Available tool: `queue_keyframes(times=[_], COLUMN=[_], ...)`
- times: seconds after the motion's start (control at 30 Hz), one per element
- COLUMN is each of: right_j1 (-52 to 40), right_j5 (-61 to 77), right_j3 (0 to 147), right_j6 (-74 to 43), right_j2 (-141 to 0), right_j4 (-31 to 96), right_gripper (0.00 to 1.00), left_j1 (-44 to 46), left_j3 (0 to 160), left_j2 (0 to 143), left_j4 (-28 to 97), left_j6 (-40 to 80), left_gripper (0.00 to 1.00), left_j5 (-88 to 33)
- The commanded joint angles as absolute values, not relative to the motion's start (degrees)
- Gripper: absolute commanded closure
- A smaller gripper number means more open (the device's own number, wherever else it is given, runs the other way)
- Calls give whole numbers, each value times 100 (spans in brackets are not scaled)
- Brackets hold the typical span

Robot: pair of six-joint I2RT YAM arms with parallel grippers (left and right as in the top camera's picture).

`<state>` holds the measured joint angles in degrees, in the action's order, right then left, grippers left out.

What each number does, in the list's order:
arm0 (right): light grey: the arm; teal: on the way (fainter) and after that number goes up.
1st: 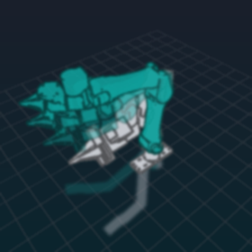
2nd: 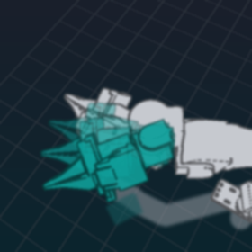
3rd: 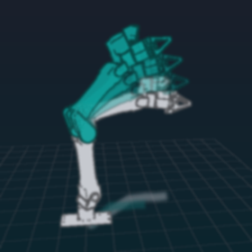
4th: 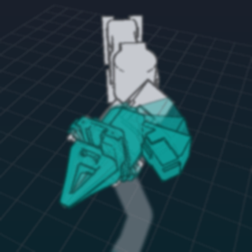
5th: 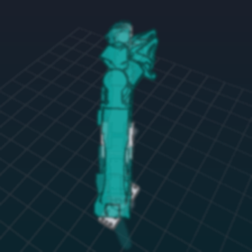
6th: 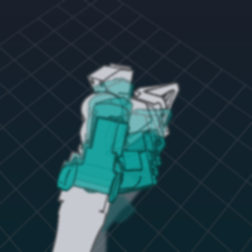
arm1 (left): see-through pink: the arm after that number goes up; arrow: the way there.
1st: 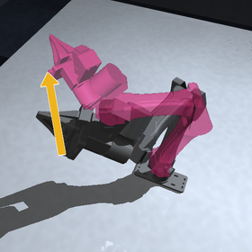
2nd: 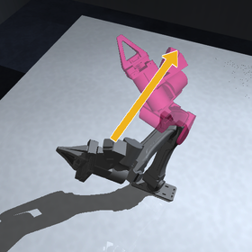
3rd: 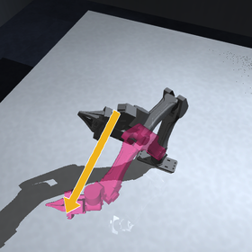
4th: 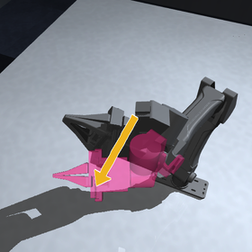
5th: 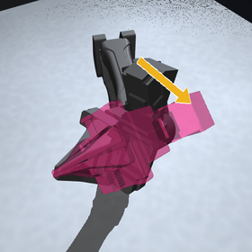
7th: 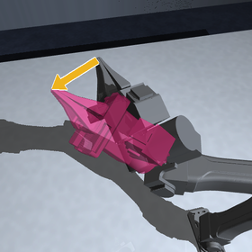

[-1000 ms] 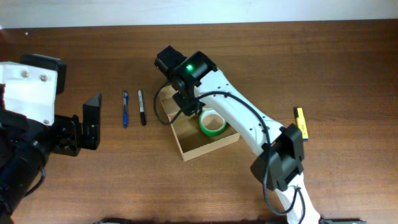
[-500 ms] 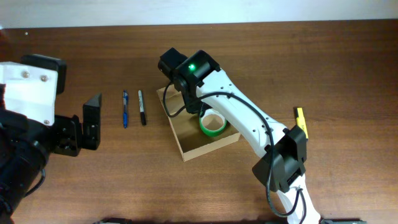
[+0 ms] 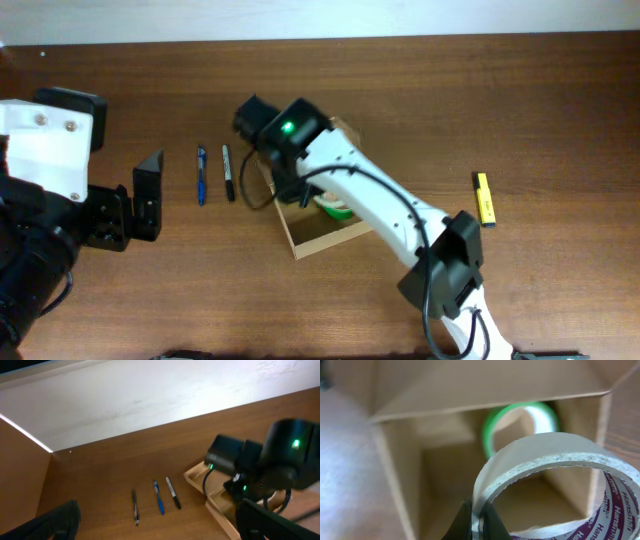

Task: Pack container
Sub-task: 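Lower the masking tape into the box beside the green tape, release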

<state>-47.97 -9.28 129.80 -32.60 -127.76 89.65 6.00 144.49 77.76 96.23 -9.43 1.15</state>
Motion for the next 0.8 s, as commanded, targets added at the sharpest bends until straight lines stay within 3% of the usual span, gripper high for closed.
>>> queue_keyframes(times=[0.0, 0.5, 0.77], right_j1=[-5046, -5470, -5376], right_j5=[-794, -729, -727], right_j3=[12938, 12193, 11480], right_j6=[-3376, -3607, -3308], right_j2=[-12595, -12595, -12595], right_j4=[8986, 8823, 8055], right_gripper=[96, 96, 96], left_j1=[624, 624, 624], left_j3=[14453, 14453, 14453], left_j2=[7743, 7743, 7743], left_j4=[9614, 9655, 9664], left_j6=[-998, -996, -998], left_gripper=[1, 1, 1], left_j5=[169, 128, 126])
